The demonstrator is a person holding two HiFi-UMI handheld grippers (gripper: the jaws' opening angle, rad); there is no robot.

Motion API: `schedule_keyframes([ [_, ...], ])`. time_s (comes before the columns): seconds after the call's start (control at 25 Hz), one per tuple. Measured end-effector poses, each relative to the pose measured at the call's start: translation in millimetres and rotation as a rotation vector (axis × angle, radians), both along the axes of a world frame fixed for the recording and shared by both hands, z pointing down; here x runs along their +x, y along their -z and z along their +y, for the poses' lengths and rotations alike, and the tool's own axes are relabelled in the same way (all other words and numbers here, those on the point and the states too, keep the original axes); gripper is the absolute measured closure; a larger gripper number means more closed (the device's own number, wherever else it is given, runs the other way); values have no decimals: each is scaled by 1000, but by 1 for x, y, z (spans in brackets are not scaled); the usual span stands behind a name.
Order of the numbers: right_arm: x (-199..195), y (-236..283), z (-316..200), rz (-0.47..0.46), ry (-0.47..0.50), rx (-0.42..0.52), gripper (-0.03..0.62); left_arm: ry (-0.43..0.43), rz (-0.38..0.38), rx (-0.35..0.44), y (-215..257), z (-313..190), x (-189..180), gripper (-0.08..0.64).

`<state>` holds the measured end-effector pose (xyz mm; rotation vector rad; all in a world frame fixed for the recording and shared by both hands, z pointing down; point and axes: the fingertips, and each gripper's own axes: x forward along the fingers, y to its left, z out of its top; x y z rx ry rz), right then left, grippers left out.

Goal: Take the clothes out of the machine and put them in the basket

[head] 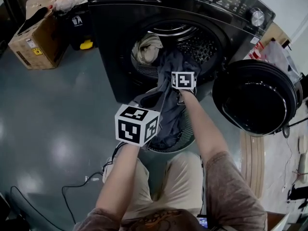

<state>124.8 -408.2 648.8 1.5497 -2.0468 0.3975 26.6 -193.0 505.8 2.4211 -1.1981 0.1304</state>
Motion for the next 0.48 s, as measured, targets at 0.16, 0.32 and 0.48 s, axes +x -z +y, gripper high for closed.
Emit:
schedule_keyframes([
  [0.16, 1, 2, 0, 28, -10, 24, 100, 11, -20, -2, -3, -4, -4, 555],
  [0.32, -6, 0, 4, 61, 52, 14, 250, 6, -27, -10, -6, -7, 0, 555],
  [0.48, -14, 4, 17, 81, 91, -3, 481, 0, -43, -16, -10, -7, 3, 555],
])
